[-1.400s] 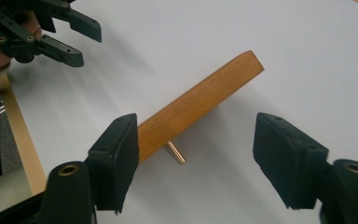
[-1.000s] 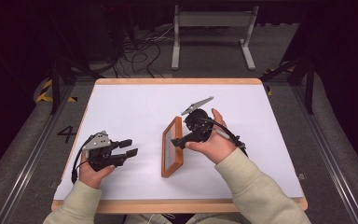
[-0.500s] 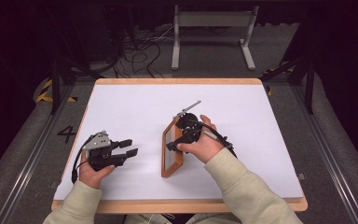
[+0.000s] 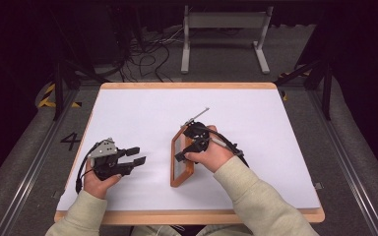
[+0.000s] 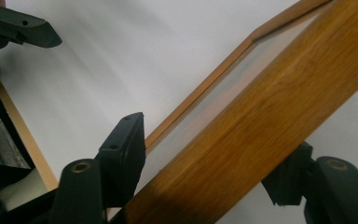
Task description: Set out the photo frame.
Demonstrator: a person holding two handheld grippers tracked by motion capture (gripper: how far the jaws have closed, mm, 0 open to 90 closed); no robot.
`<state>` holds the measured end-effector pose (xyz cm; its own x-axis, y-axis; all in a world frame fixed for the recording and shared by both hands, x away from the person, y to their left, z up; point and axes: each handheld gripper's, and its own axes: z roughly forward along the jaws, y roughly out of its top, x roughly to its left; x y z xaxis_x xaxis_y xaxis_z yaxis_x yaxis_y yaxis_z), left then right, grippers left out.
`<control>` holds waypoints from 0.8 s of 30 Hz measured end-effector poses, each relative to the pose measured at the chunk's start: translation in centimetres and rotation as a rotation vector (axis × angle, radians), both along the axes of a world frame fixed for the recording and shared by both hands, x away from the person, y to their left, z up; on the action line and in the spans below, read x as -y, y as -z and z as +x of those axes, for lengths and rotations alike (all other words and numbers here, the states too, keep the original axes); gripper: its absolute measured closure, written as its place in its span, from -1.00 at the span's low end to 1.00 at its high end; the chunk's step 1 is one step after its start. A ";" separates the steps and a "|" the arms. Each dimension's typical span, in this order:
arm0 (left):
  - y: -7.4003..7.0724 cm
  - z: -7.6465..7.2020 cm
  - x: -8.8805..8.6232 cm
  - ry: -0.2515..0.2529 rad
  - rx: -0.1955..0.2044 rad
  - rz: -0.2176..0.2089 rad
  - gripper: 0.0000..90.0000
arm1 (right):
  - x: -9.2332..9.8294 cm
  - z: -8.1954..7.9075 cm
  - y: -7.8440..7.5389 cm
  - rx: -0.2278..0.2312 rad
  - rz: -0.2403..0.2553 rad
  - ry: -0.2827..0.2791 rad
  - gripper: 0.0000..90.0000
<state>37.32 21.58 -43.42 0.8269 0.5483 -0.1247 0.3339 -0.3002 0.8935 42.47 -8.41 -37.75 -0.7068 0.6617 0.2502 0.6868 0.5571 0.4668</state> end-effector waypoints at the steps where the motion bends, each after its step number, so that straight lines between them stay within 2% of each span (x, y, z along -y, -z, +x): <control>1: 0.0 0.0 0.0 0.001 0.000 0.000 0.17 | 0.0 0.0 0.0 -0.014 0.001 0.003 -0.09; 3: 0.0 0.0 0.0 0.005 -0.001 0.001 0.17 | 0.1 0.1 0.0 -0.036 0.001 0.003 -0.03; 7: -0.1 0.0 0.0 0.016 0.006 0.005 0.17 | 0.1 0.0 -0.2 -0.036 -0.008 0.008 0.12; 9: -0.1 0.0 0.0 0.014 0.004 0.003 0.17 | 0.2 0.0 -0.4 -0.038 -0.014 0.006 0.26; 10: -0.1 0.0 0.0 0.014 0.004 0.003 0.17 | 0.2 0.0 -0.4 -0.038 -0.014 0.006 0.26; 11: -0.1 0.0 0.0 0.015 0.009 0.003 0.17 | 0.3 0.1 -0.6 -0.044 -0.024 -0.004 0.42; 20: -0.1 -0.1 -0.1 0.008 0.009 -0.006 0.17 | 0.6 0.4 -0.9 -0.062 -0.033 -0.059 0.58; 24: -0.1 -0.1 -0.1 0.007 0.009 -0.005 0.17 | 0.9 0.4 -1.5 -0.027 -0.062 -0.108 0.58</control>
